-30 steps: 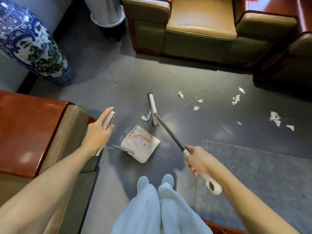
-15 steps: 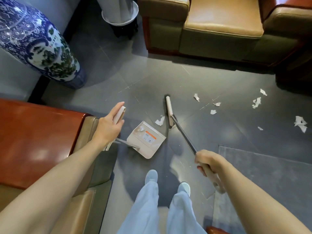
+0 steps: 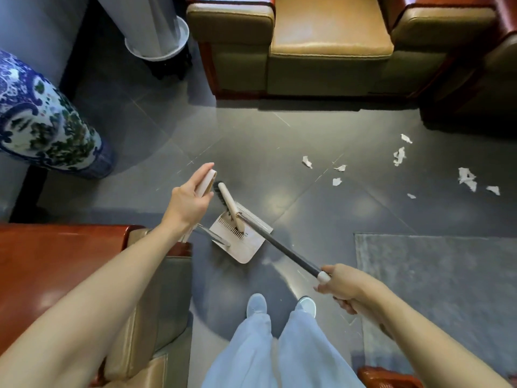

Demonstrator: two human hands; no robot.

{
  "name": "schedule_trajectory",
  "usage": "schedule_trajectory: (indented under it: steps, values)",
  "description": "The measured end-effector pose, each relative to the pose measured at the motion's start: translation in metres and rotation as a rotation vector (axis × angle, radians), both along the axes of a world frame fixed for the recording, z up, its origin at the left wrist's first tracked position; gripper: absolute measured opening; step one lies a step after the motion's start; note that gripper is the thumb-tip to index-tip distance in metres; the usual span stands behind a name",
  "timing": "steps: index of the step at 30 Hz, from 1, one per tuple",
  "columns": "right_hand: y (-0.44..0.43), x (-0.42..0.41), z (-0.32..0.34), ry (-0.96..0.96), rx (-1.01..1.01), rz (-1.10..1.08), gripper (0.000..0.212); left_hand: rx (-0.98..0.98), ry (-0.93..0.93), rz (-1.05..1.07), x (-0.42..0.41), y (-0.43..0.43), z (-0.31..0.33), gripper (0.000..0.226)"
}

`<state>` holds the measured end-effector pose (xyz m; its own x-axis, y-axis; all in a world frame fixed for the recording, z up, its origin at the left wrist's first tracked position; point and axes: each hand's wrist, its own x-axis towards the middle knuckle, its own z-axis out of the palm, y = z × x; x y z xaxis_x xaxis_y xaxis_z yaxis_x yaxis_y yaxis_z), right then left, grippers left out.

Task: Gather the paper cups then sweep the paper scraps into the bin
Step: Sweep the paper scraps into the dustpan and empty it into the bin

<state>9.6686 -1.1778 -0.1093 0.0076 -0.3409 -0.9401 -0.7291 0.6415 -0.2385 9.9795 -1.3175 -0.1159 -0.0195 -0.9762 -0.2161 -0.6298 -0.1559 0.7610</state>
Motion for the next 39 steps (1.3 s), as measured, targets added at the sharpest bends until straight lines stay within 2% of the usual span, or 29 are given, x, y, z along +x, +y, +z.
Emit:
schedule_trajectory:
  steps: [2,5,13,18,23,28,31,34,39]
  values:
    - [-0.001,-0.010,0.010,-0.085,-0.005,-0.176,0.012,0.000,0.020,-0.016,-0.008,-0.013,0.000,0.061]
    - [-0.009,-0.030,0.016,-0.121,-0.052,-0.341,0.032,-0.034,0.025,-0.042,-0.030,-0.036,0.002,0.061]
    - [-0.064,-0.110,0.013,0.004,-0.164,-0.497,0.056,-0.089,0.024,-0.117,-0.112,-0.128,0.014,0.059]
    - [-0.105,-0.151,0.009,0.077,-0.208,-0.600,0.056,-0.099,0.010,-0.246,-0.157,-0.190,0.019,0.059]
    - [-0.136,-0.176,0.009,0.169,-0.182,-0.647,0.058,-0.024,0.075,-0.390,-0.187,-0.237,0.010,0.064]
    - [-0.160,-0.181,-0.001,0.300,-0.147,-0.654,0.053,-0.101,-0.107,-0.629,-0.203,-0.297,0.010,0.062]
    - [-0.180,-0.164,-0.016,0.390,-0.122,-0.630,0.043,-0.159,-0.166,-0.729,-0.206,-0.333,0.011,0.060]
    - [-0.207,-0.136,-0.037,0.440,-0.057,-0.631,0.042,-0.142,-0.142,-0.820,-0.204,-0.367,0.008,0.057]
    - [-0.258,-0.080,-0.056,0.371,0.053,-0.542,0.048,-0.085,-0.077,-0.938,-0.211,-0.414,0.003,0.056]
